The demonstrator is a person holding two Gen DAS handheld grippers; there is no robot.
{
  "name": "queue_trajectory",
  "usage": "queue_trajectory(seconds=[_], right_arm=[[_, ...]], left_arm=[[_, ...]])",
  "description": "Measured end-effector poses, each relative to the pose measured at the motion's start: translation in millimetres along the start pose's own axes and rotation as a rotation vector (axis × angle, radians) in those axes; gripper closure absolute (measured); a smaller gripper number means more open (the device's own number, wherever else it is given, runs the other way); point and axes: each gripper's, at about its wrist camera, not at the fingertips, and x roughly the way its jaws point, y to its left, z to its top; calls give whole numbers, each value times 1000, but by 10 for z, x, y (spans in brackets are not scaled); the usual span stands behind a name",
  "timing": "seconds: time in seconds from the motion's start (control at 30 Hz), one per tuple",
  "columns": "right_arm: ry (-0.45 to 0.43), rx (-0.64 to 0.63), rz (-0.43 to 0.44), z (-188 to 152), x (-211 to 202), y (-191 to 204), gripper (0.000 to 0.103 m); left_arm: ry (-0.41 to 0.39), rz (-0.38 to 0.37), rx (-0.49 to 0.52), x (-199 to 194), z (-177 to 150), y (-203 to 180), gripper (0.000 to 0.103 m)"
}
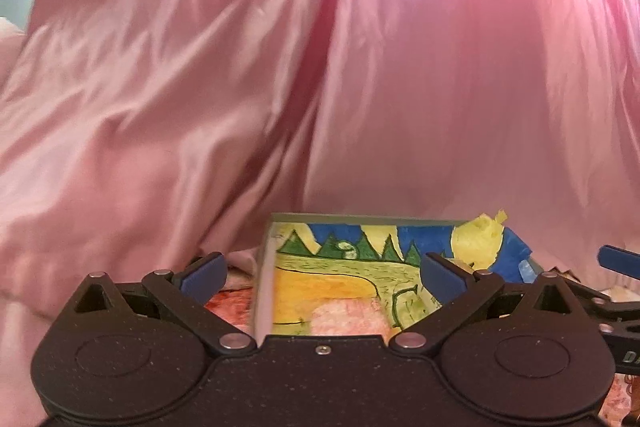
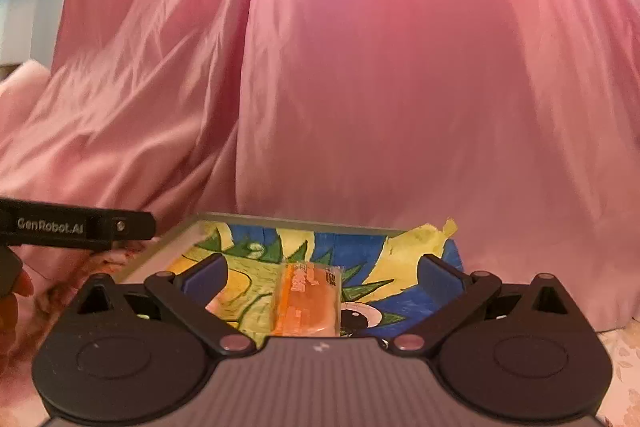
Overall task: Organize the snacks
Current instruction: 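Withdraw both tools from the box back over the remaining snacks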
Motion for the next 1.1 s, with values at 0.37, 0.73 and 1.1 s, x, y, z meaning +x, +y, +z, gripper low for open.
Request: queue_trajectory(seconds=[0.37, 0.73, 1.1], right_arm=[[-122, -71, 60, -59, -847, 301, 0], [-124, -116, 76, -348, -1367, 498, 0], [1, -133, 83, -833, -1558, 589, 0]], left_arm=[[-44, 21, -9, -749, -289, 167, 1], [-4, -1, 75, -1235, -830, 247, 1], [144, 5, 86, -1360, -1410, 349, 1]])
